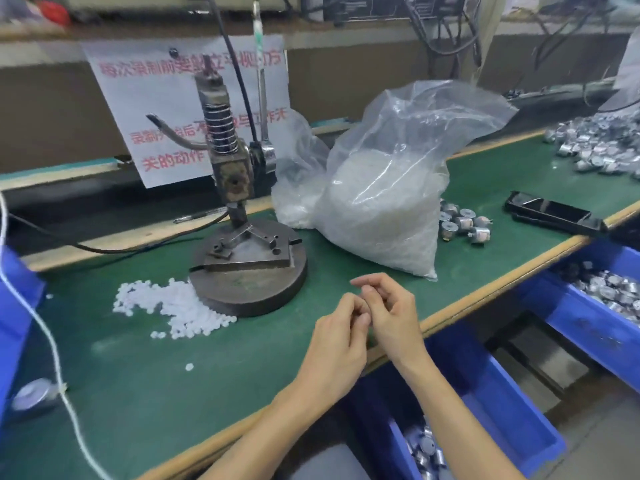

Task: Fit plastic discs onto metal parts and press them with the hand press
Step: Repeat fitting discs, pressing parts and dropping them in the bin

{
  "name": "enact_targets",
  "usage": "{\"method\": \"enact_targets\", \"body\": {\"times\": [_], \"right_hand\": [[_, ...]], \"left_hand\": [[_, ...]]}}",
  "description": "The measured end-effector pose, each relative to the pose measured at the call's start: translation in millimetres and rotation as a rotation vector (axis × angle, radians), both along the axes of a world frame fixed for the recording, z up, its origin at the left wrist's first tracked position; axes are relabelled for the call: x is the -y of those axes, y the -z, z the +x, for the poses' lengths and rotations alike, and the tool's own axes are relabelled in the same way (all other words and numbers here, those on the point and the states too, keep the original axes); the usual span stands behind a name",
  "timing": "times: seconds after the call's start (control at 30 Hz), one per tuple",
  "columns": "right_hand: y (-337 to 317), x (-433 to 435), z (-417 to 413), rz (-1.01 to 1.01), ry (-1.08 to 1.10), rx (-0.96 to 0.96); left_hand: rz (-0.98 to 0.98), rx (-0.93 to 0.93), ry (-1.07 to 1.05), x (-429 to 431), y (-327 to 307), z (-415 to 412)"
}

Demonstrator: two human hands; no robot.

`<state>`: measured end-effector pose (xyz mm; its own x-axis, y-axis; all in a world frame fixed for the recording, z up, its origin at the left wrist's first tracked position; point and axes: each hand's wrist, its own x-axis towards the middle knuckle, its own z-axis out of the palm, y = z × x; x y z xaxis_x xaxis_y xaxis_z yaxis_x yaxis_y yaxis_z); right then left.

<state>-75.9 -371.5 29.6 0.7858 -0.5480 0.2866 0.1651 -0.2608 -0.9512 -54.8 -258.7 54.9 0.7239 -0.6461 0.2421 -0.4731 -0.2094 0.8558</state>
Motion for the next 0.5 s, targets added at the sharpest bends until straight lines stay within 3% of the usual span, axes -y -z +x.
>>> {"method": "enact_targets", "body": {"times": [0.5], "right_hand": [[-36.2, -148.3, 112.8, -0.152, -0.5, 0.013]], "left_hand": [[0.032, -0.004, -0.54, -152.9, -29.9, 74.3]]}}
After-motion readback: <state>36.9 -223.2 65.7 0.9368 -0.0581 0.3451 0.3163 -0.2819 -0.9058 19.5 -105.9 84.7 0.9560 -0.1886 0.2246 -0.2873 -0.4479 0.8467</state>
